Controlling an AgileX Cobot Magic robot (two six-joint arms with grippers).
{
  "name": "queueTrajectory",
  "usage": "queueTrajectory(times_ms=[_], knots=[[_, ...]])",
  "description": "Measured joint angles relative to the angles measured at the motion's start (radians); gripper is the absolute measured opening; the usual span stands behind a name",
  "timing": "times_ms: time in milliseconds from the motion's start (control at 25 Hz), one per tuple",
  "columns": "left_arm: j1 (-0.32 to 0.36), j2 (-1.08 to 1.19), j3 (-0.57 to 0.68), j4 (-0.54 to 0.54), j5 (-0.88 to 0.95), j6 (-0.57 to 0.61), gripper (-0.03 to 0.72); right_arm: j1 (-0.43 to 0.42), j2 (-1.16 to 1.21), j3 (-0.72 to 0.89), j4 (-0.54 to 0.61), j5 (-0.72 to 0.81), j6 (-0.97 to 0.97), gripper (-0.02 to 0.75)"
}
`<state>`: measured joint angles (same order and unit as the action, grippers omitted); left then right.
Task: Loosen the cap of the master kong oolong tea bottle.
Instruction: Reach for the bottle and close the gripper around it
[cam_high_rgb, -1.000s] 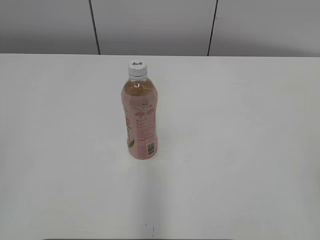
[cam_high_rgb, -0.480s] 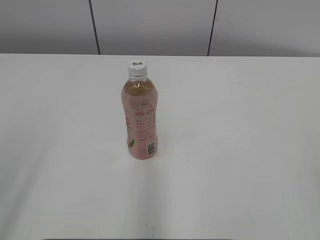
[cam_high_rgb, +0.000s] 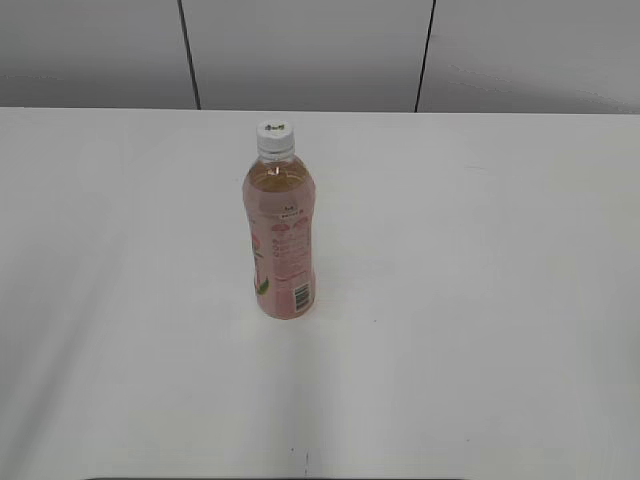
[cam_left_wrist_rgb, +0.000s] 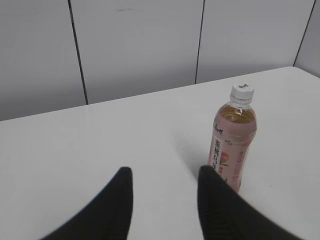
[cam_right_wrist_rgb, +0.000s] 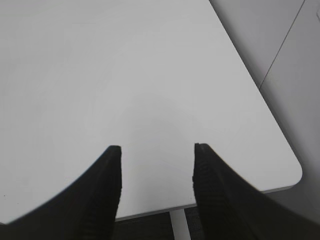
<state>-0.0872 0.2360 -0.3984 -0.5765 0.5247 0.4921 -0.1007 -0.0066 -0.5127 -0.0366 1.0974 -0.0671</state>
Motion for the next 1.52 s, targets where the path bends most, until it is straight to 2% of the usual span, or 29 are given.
queueTrajectory(times_ms=[520,720,800,1000,1160,1240,1360,1520], knots=[[0.000,0.000,0.001,-0.013,0.000,0.002,0.279,0.000,0.000,0.000,0.000,0.000,0.000,0.357],[-0.017,0.000,0.003,0.005,-0.025,0.000,0.351,0.000,0.000,0.000,0.000,0.000,0.000,0.357],[-0.038,0.000,0.013,0.038,-0.066,-0.041,0.375,0.000,0.000,0.000,0.000,0.000,0.000,0.357],[-0.085,0.000,0.024,0.327,-0.148,-0.361,0.391,0.000,0.000,0.000,0.000,0.000,0.000,0.357],[-0.173,0.005,0.063,0.576,-0.264,-0.567,0.393,0.000,0.000,0.000,0.000,0.000,0.000,0.357],[-0.229,0.024,0.106,0.660,-0.323,-0.684,0.405,0.000,0.000,0.000,0.000,0.000,0.000,0.357],[-0.317,0.088,0.172,0.713,-0.452,-0.741,0.415,0.000,0.000,0.000,0.000,0.000,0.000,0.357],[-0.368,0.257,0.184,0.739,-0.610,-0.757,0.422,0.000,0.000,0.000,0.000,0.000,0.001,0.357]])
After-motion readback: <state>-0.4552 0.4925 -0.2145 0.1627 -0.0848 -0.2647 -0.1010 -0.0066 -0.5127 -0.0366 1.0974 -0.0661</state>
